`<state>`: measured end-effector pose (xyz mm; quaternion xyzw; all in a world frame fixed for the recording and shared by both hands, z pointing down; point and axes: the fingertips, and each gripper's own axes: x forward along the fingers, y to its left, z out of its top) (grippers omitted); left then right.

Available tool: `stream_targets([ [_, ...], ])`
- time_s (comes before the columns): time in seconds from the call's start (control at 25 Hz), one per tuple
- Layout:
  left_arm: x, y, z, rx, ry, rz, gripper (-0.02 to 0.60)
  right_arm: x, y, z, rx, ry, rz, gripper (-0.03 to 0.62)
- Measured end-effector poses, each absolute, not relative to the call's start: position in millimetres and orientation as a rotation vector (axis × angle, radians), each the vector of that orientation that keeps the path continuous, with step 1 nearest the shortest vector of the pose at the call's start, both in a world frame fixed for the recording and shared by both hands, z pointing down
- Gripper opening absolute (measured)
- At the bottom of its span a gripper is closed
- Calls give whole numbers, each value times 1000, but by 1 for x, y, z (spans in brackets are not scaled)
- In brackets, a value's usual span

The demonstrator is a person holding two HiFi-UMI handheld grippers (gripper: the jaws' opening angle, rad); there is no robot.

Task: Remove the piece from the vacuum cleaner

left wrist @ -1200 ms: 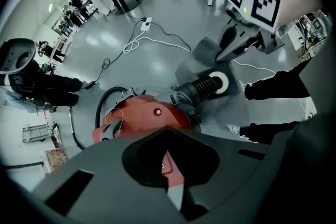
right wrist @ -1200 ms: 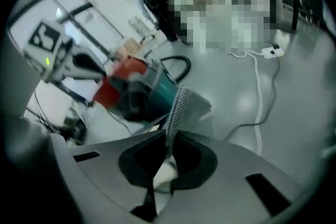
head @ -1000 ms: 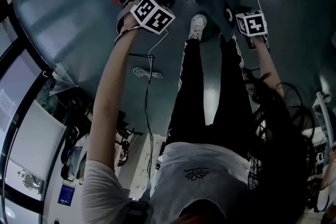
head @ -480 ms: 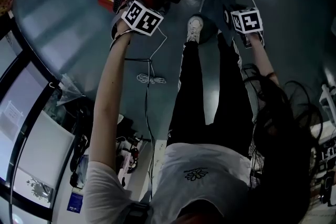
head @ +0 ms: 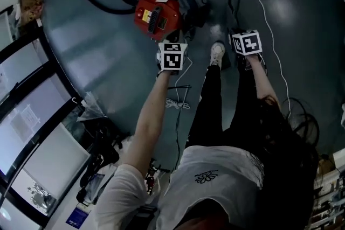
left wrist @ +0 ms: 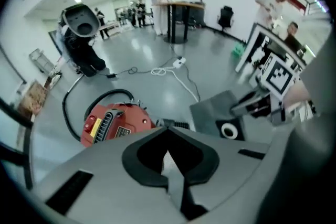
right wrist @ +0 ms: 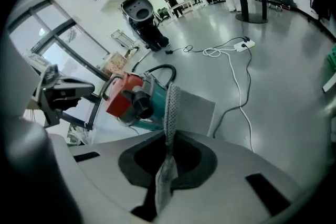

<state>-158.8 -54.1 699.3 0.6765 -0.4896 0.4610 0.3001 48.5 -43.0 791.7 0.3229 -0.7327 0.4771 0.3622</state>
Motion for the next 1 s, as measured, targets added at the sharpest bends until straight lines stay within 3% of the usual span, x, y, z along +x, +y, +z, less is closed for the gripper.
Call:
stream_targets([
  [0.2, -134, -52, 553, 1949, -1672, 845, 3, 27, -47, 694, 965, -1899, 1217, 26],
  [0.48, -138, -58, 399, 1998, -1810, 444, 3, -7, -65, 508, 1083, -2130, 1149, 26],
  [0.72, -136, -28, 328, 2038, -1879, 223, 5, -30, -59, 412, 1046, -2314, 1138, 27],
  [1.0, -152, -64, 233, 2082, -2027, -29, 4, -54, -96, 279, 985, -2628, 944, 28],
])
